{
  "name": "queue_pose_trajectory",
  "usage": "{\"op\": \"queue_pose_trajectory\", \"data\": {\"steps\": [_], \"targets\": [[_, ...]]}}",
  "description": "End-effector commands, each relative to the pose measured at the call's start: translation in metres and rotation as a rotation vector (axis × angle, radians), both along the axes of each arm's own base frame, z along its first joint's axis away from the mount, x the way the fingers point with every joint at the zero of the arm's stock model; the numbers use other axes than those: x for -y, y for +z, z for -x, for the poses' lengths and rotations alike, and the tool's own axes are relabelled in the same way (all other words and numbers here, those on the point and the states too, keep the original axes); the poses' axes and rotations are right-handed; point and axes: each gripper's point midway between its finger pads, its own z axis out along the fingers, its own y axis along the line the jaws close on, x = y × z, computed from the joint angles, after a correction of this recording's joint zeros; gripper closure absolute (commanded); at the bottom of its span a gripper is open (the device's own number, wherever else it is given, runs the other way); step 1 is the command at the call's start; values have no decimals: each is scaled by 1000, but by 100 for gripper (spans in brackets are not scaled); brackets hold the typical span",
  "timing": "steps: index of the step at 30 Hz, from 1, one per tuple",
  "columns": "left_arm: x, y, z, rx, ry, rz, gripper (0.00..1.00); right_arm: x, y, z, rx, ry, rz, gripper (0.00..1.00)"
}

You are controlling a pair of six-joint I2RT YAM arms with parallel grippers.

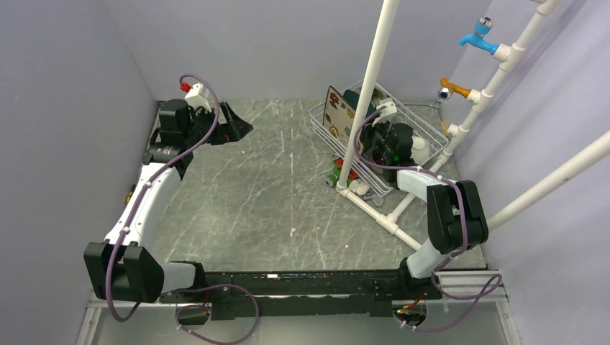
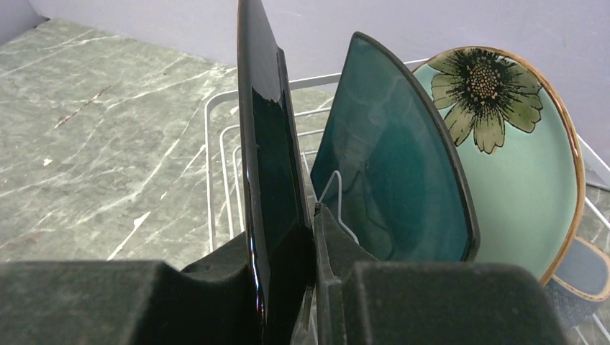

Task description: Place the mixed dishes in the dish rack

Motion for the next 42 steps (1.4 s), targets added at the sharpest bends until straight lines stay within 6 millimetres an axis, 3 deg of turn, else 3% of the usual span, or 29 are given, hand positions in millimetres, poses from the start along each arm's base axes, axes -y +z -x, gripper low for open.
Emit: {"op": "queue_pose_trajectory", "data": {"steps": [1, 4, 7, 10, 16, 24, 28, 32, 35, 42], "targets": [[3, 24, 4, 78, -22, 35, 1, -1, 107, 3, 368, -1, -106, 100], [3, 25, 4, 78, -26, 44, 1, -1, 100, 2, 346, -4, -108, 100], [2, 24, 4, 75, -26, 47, 1, 3, 98, 4, 335, -27, -116, 88], [2, 24, 3, 74, -26, 51, 1, 7, 95, 7, 305, -46, -108, 69], [3, 26, 5, 74, -35, 66, 1, 22, 99, 14, 236, -120, -89, 41], [3, 29, 7, 85, -35, 65, 1, 56, 111, 37, 47, -310, -135, 18], [3, 35, 11, 106, -37, 70, 1, 67, 108, 65, -82, -386, -215, 12], [3, 44, 16, 137, -39, 78, 1, 70, 73, 102, -297, -427, -230, 10], [6, 52, 22, 167, -51, 88, 1, 64, 59, 132, -386, -381, -227, 8], [9, 73, 39, 298, -40, 19, 1, 32, 70, 203, -439, -146, -265, 4]]}}
